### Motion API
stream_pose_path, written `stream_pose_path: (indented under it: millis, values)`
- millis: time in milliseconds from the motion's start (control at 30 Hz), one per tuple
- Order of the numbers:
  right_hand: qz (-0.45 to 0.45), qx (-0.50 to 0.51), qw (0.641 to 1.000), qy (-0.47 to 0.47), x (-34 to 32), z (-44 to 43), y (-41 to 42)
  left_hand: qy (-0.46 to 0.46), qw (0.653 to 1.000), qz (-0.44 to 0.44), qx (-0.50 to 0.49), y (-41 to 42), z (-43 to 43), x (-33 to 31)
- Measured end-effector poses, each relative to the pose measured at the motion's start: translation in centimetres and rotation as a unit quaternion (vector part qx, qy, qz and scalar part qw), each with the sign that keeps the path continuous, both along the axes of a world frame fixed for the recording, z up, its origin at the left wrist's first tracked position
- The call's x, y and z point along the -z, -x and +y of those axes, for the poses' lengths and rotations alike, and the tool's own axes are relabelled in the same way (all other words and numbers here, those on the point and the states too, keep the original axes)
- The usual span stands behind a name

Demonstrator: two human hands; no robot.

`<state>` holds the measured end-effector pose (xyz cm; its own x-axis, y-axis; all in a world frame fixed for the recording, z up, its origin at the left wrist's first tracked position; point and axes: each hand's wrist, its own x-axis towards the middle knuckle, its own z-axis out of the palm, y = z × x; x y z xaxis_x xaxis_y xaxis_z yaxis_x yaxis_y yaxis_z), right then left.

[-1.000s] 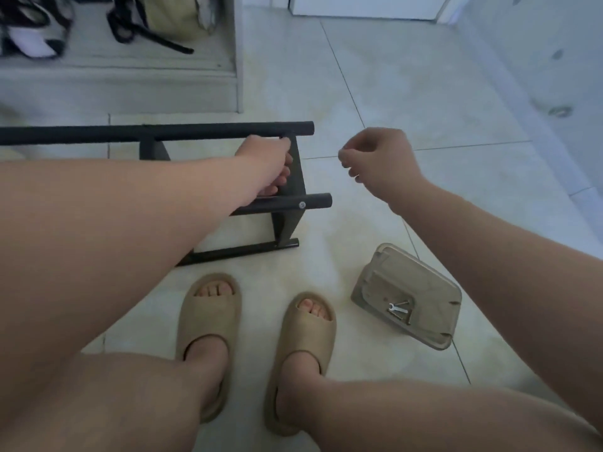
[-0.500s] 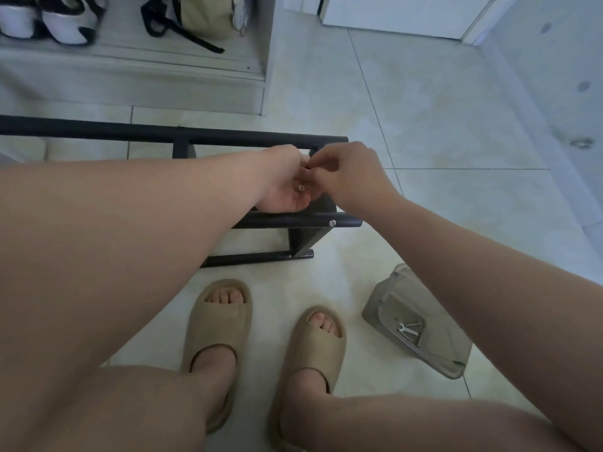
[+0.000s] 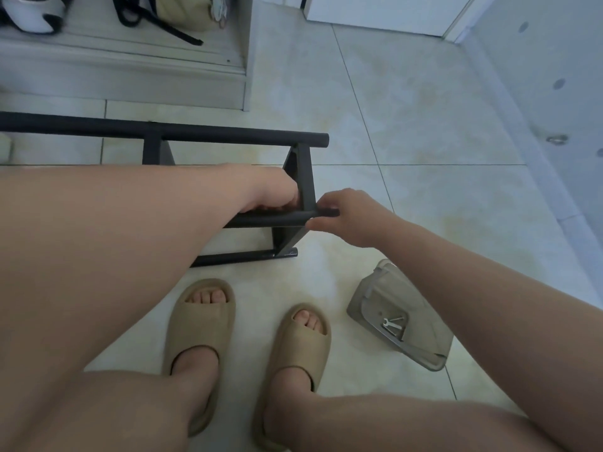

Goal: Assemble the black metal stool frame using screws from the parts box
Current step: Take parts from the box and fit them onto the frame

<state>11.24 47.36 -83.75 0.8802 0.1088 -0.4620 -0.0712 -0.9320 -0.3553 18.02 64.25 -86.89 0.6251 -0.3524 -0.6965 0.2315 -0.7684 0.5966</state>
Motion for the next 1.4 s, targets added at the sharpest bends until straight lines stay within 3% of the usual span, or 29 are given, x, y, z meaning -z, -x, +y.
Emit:
stream_pose_path:
  millis: [233,533,633,733,933,1400]
  values:
    - [0.095,-0.002,0.995,-0.028,-0.1,0.1,0.9,0.006,0.997,0.076,0.031,1.1,-0.5,0.9]
    - [0.049,0.014,0.998,-0.033,0.5,-0.2,1.0,0.004,0.995,0.086,0.047,1.4,0.0,1.5]
    - [-0.027,-0.058,0.998,0.019,0.4,-0.1,0.9,0.006,0.994,0.097,0.049,1.5,0.0,1.3]
    - [-0.042,-0.114,0.992,0.027,0.0,0.2,0.6,0.009,0.993,0.107,0.052,1.7,0.1,1.2]
    - [-0.01,-0.193,0.978,0.08,-0.3,0.9,-0.7,0.026,0.993,0.11,0.038,2.0,0.3,1.4]
    - [0.027,-0.17,0.984,0.032,-0.7,1.0,-1.4,0.035,0.995,0.098,0.005,1.9,0.4,0.8]
